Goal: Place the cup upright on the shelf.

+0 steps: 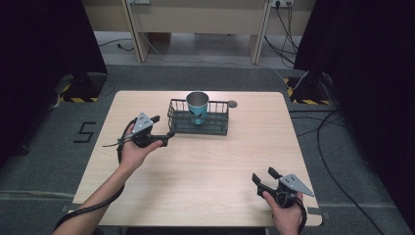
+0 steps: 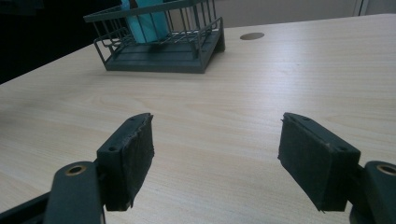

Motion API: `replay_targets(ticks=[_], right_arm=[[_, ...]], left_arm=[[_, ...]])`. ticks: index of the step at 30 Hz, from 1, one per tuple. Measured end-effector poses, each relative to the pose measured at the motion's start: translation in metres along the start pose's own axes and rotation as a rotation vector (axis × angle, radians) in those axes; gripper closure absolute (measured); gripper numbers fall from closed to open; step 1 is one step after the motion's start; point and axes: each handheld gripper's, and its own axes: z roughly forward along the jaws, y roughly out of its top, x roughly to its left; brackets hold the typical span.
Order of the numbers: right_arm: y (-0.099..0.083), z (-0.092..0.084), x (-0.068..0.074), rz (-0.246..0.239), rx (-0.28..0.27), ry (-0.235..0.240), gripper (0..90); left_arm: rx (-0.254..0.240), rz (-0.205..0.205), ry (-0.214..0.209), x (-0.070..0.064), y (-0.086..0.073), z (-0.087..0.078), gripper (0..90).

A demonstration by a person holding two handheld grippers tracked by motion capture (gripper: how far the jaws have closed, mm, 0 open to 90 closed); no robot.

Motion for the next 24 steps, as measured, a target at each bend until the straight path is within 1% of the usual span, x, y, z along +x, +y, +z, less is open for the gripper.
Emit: replay_targets(ticks=[4,9,16,18,24], right_arm=[[0.000,0.000,0.000,0.001,0.001,0.000,27.1],[0.000,0.000,0.000,-0.001,0.003,0.000,27.1],[0.000,0.000,0.000,-0.001,0.004,0.001,27.0],[0.000,0.000,0.000,-0.002,0.004,0.002,27.1],[0.000,0.001,0.001,-0.001,0.005,0.002,27.0]], left_arm=[[0.011,0.006,0.007,0.000,-0.009,-0.010,14.3],[0.014,-0.006,0.016,0.002,-0.018,-0.021,14.3],[0.023,-0.009,0.032,0.004,-0.029,-0.035,14.3],[0.022,-0.018,0.036,0.004,-0.033,-0.039,14.3],[0.039,-0.026,0.050,0.007,-0.045,-0.050,14.3]])
